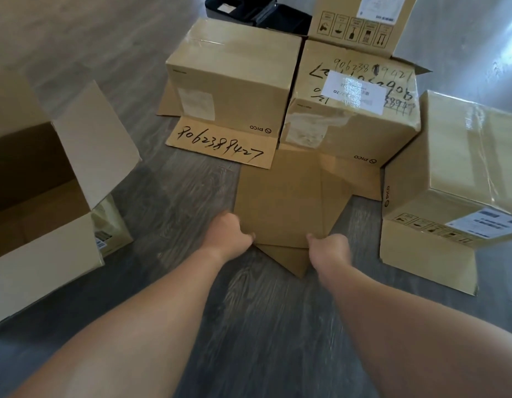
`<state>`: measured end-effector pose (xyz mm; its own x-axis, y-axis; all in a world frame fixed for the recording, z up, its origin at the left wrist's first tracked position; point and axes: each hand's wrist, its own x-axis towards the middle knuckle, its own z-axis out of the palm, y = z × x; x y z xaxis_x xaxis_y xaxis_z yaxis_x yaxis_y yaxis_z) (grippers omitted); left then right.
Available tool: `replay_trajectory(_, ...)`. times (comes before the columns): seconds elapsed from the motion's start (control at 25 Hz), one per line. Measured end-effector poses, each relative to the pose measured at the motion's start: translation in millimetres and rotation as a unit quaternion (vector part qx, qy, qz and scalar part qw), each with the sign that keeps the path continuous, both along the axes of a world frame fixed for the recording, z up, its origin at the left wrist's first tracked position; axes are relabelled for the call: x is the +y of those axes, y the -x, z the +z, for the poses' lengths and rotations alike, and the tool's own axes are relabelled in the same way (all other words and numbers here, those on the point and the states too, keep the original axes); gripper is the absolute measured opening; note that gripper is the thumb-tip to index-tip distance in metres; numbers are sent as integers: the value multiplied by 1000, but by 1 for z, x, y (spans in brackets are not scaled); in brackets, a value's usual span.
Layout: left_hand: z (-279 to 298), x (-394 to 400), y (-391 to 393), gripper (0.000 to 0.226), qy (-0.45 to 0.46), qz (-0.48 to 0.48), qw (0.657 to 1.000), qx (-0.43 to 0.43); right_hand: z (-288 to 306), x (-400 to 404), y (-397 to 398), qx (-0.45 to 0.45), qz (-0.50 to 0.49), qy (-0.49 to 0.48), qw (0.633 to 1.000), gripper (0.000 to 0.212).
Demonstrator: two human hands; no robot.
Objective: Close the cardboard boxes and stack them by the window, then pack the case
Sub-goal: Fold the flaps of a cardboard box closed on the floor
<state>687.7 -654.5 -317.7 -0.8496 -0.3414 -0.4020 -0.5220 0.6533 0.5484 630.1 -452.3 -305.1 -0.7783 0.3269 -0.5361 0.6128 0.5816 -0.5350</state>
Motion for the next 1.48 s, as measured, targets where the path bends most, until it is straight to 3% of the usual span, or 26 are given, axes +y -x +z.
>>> replay_trajectory(0.12,5,1,-5,42,-21,57,998,-10,0,3,-15,-40,144,-108,983,21)
replay_trajectory(0.28,1,2,-23,55,53,46,993,-94,4,2,-29,-49,149,-101,982,12)
replay_trajectory(0.44,-4,-5,-48,71,-117,11,992,-51,5,17,-30,-73,142,-73,984,14)
replay_trajectory(0.52,-4,-3,-52,72,-102,-28,993,-60,5,21,-32,-79,177,-97,976,15)
replay_trajectory(0.72,6,1,-53,28,25,-54,991,-122,9,12,-39,-69,262,-129,954,13)
replay_trajectory(0.84,14,2,-54,20,58,-40,993,-94,16,8,-40,2,283,-155,947,15)
replay_trajectory(0.92,21,2,-52,25,55,-20,997,-50,21,7,-39,62,267,-126,953,5)
replay_trajectory(1.08,50,-6,-41,28,49,-2,999,11,43,-7,-30,134,270,-152,941,16)
replay_trajectory(1.28,113,-32,-22,42,96,39,991,88,101,-35,2,264,251,-119,924,47)
replay_trajectory(1.48,177,-75,-28,47,150,83,974,145,153,-89,10,341,272,-71,897,39)
